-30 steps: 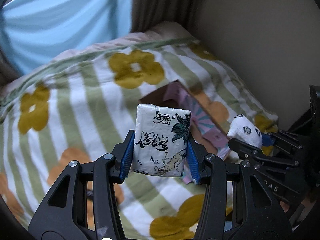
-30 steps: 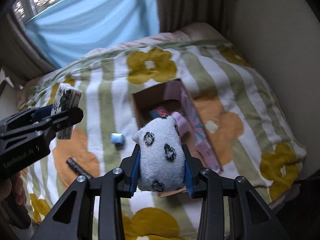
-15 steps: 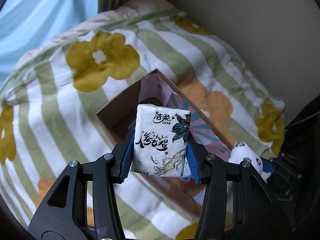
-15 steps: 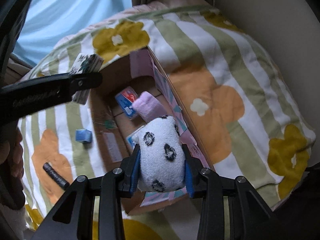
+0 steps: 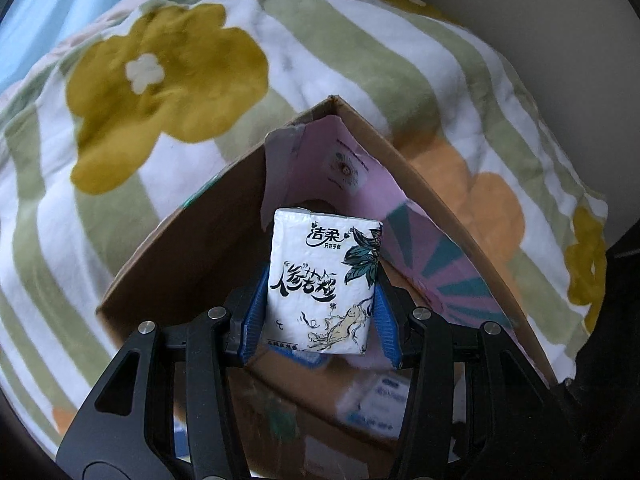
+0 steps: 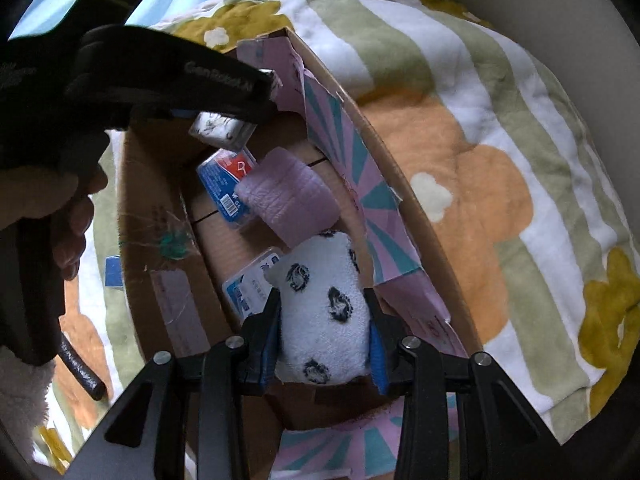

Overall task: Organize objects
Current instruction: 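Open both tools to drop the tissue pack and sock into the box, then withdraw both tools from the box toward the black tube and blue cube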

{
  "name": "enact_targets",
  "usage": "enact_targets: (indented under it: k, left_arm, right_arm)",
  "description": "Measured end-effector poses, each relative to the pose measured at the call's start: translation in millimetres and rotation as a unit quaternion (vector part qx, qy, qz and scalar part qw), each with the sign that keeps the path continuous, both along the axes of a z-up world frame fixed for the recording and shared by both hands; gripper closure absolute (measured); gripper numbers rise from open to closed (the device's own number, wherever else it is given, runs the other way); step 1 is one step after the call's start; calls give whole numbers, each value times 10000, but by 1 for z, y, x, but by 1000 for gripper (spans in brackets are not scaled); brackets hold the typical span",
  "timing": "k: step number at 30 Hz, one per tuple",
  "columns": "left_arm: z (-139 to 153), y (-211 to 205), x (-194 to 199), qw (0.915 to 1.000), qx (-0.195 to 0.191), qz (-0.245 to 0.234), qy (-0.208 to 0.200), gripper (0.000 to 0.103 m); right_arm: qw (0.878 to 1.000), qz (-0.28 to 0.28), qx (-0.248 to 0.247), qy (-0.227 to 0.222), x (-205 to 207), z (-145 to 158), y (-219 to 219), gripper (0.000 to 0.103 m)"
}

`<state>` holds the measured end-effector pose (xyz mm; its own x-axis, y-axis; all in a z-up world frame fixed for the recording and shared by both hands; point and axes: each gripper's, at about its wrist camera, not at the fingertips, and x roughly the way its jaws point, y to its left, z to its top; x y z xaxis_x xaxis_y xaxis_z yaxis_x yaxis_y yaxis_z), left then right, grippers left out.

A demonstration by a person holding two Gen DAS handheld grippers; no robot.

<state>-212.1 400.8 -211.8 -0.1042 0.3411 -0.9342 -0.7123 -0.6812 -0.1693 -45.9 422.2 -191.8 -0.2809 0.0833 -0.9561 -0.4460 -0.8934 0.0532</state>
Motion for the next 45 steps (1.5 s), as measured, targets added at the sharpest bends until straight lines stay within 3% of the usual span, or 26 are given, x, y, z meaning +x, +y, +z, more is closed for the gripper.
enact_targets:
  k: [5, 8, 10, 11, 29, 38, 45]
  left_arm:
    - [-9, 11, -1, 9998, -111, -157, 53, 59]
    - [-13, 17, 0, 9996, -181, -219, 42, 56]
    - [-12, 19, 1, 9995, -202, -241, 96, 23]
    - [-10, 19, 2, 9994, -176, -254, 137, 2]
    - [5, 15, 4, 9988, -215, -341, 295, 0]
    - [51, -8, 20, 9986, -100, -237, 466, 0]
    - [109, -45, 43, 9978, 65, -36, 664, 0]
  right_arm:
    - [9999, -99, 78, -4, -1, -7, 3, 67]
    - [9997, -212, -130, 72, 0, -11, 7, 38]
    - [9988, -292, -337, 220, 2, -11, 9, 8]
    - [9983, -309, -420, 250, 3, -12, 9, 1]
    - [9990, -211, -331, 228, 3, -5, 4, 0]
    - [9989, -41, -164, 430, 12, 45, -10, 0]
    - [9978, 229, -31, 627, 23, 89, -31, 0]
